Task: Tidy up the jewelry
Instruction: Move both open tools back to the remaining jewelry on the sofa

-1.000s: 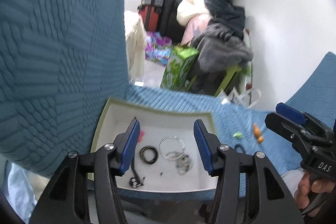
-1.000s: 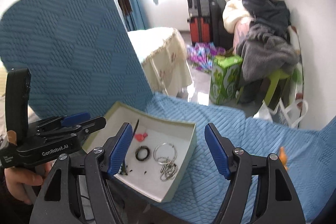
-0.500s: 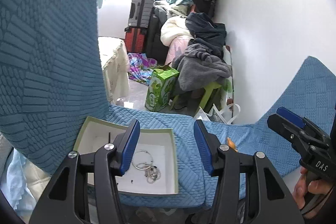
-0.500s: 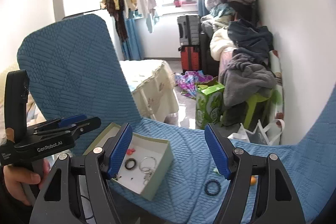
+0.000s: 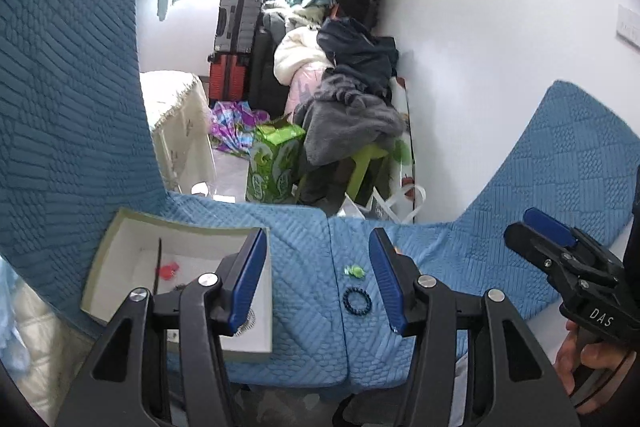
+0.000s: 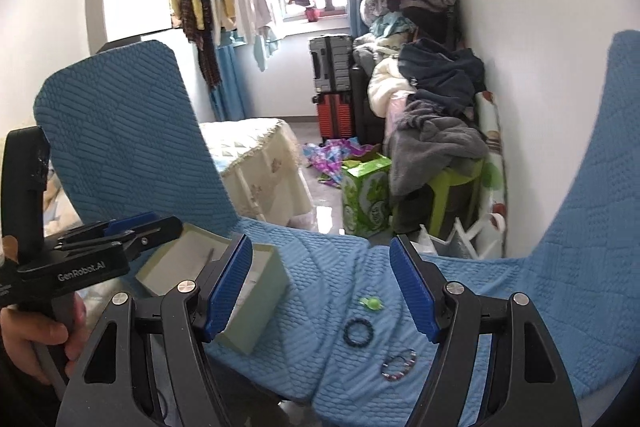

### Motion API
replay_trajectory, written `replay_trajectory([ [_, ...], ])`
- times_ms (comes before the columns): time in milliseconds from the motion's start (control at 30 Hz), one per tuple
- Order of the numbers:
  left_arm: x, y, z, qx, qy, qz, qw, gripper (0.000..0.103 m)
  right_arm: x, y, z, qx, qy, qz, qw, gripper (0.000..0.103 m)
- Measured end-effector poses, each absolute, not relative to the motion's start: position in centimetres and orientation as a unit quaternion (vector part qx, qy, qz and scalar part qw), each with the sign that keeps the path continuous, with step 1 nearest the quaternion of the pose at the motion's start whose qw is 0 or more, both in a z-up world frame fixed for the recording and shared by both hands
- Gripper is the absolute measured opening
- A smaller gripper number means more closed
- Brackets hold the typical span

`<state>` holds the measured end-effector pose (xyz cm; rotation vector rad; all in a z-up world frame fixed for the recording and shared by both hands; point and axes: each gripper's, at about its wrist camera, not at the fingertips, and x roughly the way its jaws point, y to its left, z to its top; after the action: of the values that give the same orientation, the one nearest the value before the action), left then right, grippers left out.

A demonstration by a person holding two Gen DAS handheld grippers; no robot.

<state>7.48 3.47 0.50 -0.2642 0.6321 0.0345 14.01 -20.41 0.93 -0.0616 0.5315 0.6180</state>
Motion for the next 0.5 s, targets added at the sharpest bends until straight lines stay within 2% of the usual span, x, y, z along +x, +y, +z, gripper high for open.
replay_trajectory([
  [133, 7.9, 2.1, -1.9, -0.130, 0.326, 0.009, 0.936, 0.054, 14.3, -22.5, -1.9, -0.027, 0.266, 0.280, 0.922, 0.070],
  [500, 11.4, -0.9, -11.0, -0.155, 0.404, -0.021, 0.901, 0.054, 17.6, -25.2, -12.3, 0.000, 0.350, 0.235, 0.907, 0.070],
])
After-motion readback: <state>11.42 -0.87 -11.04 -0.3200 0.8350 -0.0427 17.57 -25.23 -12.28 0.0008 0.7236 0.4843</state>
